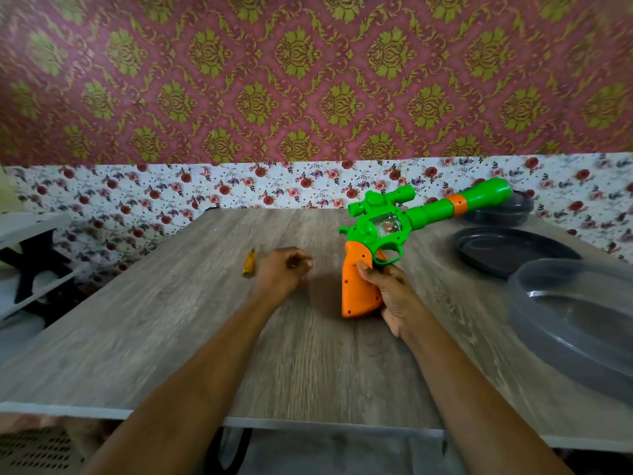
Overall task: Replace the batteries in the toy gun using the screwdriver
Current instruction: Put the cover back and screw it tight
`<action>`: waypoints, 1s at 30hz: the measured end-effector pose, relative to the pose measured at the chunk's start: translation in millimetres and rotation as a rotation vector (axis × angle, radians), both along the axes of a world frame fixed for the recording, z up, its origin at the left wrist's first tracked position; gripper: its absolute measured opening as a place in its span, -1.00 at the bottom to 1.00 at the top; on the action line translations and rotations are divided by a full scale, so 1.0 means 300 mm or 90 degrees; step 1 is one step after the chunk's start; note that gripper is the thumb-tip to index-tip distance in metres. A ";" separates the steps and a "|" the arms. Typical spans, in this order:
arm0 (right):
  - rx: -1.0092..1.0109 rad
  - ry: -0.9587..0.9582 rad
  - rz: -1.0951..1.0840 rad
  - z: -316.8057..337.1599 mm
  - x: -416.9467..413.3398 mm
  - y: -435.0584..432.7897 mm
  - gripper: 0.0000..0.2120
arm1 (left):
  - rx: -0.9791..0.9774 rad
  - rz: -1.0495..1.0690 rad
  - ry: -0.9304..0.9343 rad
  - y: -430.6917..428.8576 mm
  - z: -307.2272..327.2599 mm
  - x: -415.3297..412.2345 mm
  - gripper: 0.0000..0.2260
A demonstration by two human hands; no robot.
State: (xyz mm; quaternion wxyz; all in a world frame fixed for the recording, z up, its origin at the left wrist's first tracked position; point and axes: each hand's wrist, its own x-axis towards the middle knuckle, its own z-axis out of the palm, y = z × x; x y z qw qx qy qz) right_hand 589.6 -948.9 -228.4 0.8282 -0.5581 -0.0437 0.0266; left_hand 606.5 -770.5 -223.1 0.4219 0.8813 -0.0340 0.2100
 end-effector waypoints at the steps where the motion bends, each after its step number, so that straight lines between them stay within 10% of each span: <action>1: -0.001 0.003 -0.001 -0.001 0.004 0.001 -0.68 | 0.066 0.041 -0.010 0.022 0.003 0.030 -0.89; 30: 0.036 0.037 0.003 -0.021 0.035 -0.006 -0.64 | 0.652 0.152 0.215 -0.009 0.100 0.209 -0.77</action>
